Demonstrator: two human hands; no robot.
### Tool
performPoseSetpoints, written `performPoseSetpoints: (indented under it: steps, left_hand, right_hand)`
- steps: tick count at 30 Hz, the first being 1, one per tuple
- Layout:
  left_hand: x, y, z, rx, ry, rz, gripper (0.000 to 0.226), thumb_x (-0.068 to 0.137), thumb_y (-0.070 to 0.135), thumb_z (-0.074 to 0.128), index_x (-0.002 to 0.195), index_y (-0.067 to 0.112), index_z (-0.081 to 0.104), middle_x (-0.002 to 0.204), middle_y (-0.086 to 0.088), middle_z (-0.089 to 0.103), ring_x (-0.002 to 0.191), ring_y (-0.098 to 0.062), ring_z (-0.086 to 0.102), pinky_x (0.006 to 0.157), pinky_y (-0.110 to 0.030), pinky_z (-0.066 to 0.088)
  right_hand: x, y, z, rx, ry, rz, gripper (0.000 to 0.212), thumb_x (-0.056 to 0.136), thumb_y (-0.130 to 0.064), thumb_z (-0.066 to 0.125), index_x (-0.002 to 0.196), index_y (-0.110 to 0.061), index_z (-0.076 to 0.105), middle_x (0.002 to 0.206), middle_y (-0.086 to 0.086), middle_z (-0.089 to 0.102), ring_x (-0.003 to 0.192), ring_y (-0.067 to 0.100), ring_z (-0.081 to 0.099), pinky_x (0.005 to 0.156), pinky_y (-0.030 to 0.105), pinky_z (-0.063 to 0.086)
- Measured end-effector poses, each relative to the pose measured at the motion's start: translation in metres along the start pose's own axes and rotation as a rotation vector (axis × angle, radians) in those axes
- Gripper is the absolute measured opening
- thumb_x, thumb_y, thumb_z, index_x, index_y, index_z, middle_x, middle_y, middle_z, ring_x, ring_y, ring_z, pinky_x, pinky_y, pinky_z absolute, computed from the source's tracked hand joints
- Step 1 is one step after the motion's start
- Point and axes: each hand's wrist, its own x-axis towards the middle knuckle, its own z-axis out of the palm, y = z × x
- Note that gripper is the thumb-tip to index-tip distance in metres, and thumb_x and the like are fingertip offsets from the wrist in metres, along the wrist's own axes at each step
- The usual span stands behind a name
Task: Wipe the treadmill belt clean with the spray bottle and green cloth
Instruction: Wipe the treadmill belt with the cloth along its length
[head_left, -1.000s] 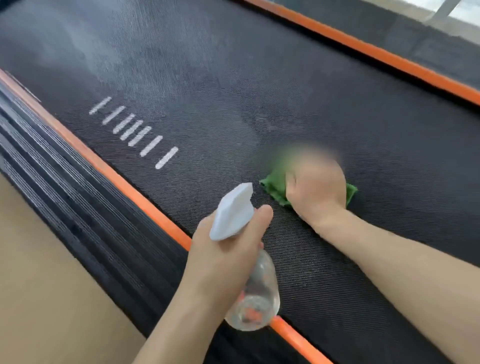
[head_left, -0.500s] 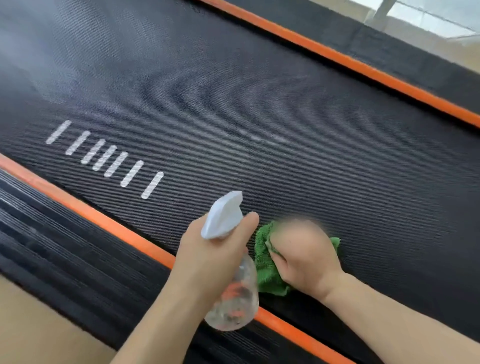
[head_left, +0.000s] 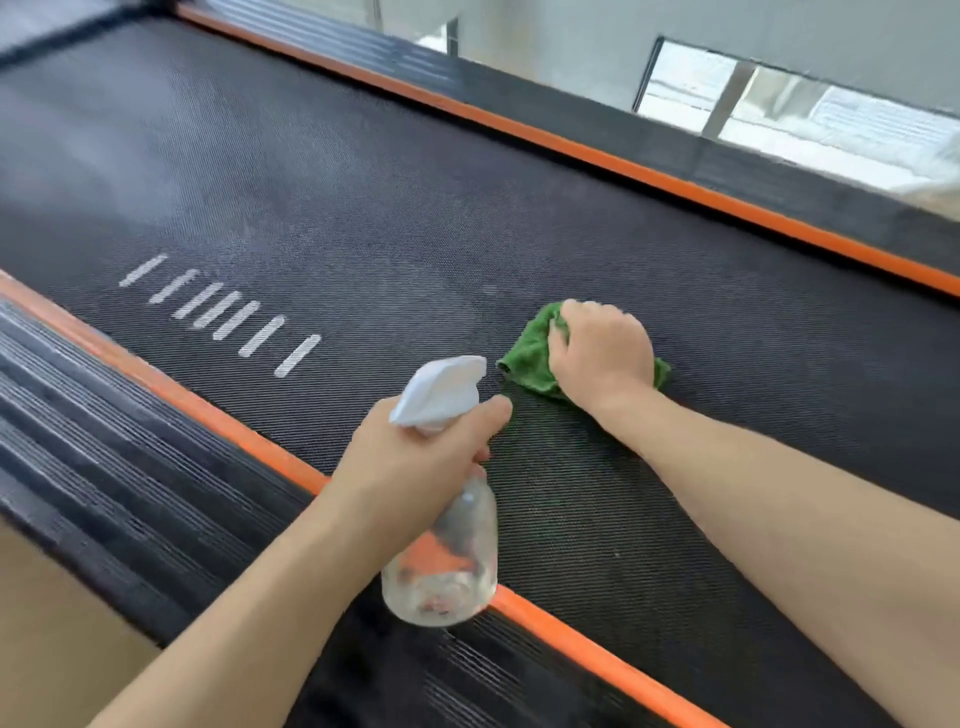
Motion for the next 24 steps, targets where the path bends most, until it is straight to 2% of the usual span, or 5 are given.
performPoseSetpoints:
  steps: [4, 8, 14, 19, 24]
  left_hand:
    - [-0.022, -0.010, 0.002, -0.050, 0.005, 0.013, 0.036, 0.086, 0.043, 0.082, 0.091, 0.007, 0.078, 0.074, -0.002, 0.076, 0.070, -0.014, 0.073, 0.077, -0.045, 0.062]
    - [-0.045, -0.010, 0.007, -0.070, 0.019, -0.010, 0.049, 0.066, 0.058, 0.079, 0.084, 0.012, 0.078, 0.074, -0.004, 0.075, 0.074, -0.022, 0.072, 0.087, -0.053, 0.062]
    - [-0.058, -0.001, 0.021, -0.038, -0.010, -0.060, 0.042, 0.070, 0.062, 0.080, 0.083, 0.022, 0.082, 0.077, 0.002, 0.077, 0.079, -0.021, 0.074, 0.085, -0.042, 0.060]
    - [-0.051, 0.004, 0.022, -0.055, -0.074, -0.086, 0.034, 0.075, 0.051, 0.087, 0.080, 0.018, 0.083, 0.077, -0.001, 0.076, 0.076, -0.020, 0.072, 0.074, -0.038, 0.062]
    - [-0.050, 0.010, -0.002, -0.045, -0.162, -0.089, 0.037, 0.070, 0.046, 0.093, 0.084, 0.014, 0.081, 0.080, -0.006, 0.076, 0.071, -0.020, 0.070, 0.070, -0.033, 0.055]
  right_hand:
    - [-0.040, -0.003, -0.011, 0.013, 0.038, -0.087, 0.017, 0.089, -0.027, 0.055, 0.078, -0.014, 0.056, 0.073, 0.005, 0.060, 0.068, 0.031, 0.057, 0.061, 0.036, 0.033]
    - [-0.128, -0.005, -0.046, 0.090, 0.006, -0.196, 0.020, 0.085, -0.031, 0.057, 0.071, -0.020, 0.048, 0.068, 0.000, 0.053, 0.065, 0.027, 0.051, 0.061, 0.037, 0.034]
    - [-0.170, 0.017, -0.054, 0.125, -0.010, -0.480, 0.019, 0.085, -0.031, 0.054, 0.073, -0.017, 0.052, 0.069, 0.002, 0.052, 0.064, 0.027, 0.050, 0.059, 0.039, 0.038]
    - [-0.063, 0.022, -0.023, -0.027, -0.010, -0.088, 0.021, 0.093, -0.028, 0.050, 0.079, -0.013, 0.057, 0.075, 0.008, 0.063, 0.069, 0.033, 0.058, 0.064, 0.038, 0.043]
    - [-0.062, 0.016, -0.022, 0.025, 0.012, -0.123, 0.021, 0.092, -0.029, 0.048, 0.081, -0.014, 0.058, 0.076, 0.005, 0.061, 0.071, 0.031, 0.057, 0.066, 0.038, 0.040]
